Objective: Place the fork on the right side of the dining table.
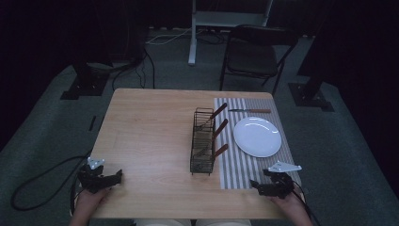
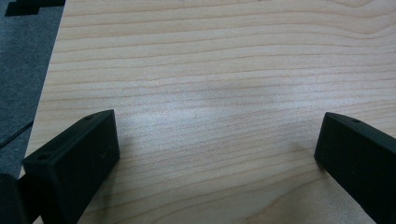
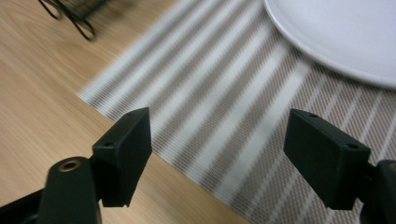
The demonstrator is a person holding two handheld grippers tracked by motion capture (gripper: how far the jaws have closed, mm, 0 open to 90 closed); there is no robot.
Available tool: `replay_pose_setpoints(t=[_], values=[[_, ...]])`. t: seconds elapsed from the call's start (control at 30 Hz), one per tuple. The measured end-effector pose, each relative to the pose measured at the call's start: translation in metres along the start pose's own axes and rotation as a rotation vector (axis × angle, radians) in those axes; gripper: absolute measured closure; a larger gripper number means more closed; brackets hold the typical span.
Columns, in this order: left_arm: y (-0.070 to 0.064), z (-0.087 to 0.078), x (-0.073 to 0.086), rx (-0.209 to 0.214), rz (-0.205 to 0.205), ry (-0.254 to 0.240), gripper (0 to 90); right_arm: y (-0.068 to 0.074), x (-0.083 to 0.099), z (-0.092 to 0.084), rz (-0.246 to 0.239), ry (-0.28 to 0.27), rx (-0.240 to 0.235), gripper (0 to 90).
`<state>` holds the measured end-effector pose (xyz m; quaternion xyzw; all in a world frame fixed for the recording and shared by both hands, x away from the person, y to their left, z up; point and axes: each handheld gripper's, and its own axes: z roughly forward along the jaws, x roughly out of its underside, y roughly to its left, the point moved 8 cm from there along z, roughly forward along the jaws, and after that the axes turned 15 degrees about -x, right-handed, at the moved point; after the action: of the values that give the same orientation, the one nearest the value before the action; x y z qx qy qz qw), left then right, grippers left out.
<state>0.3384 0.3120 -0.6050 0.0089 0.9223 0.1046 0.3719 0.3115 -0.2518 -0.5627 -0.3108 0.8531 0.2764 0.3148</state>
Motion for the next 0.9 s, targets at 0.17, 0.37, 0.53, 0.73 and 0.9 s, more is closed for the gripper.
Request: replay_pose_setpoints(t=[0.17, 0.37, 0.53, 0.73, 0.9], values=[[0.0, 0.0, 0.0, 0.0, 0.002, 0.001, 0.2, 0.014, -0.017, 0.002, -0.029, -0.018, -0.04, 24.1], [0.0, 0.0, 0.0, 0.0, 0.002, 0.001, 0.2, 0.031, -0.042, 0.006, -0.059, -0.051, -0.088, 25.2], [0.0, 0.0, 0.0, 0.0, 0.002, 0.001, 0.2, 0.043, -0.068, 0.009, -0.087, -0.094, -0.118, 28.0], [0.0, 0.0, 0.0, 0.0, 0.002, 0.001, 0.2, 0.053, -0.088, 0.012, -0.107, -0.13, -0.149, 31.3], [0.0, 0.0, 0.0, 0.0, 0.002, 0.001, 0.2, 0.064, -0.102, 0.014, -0.125, -0.149, -0.176, 34.0]])
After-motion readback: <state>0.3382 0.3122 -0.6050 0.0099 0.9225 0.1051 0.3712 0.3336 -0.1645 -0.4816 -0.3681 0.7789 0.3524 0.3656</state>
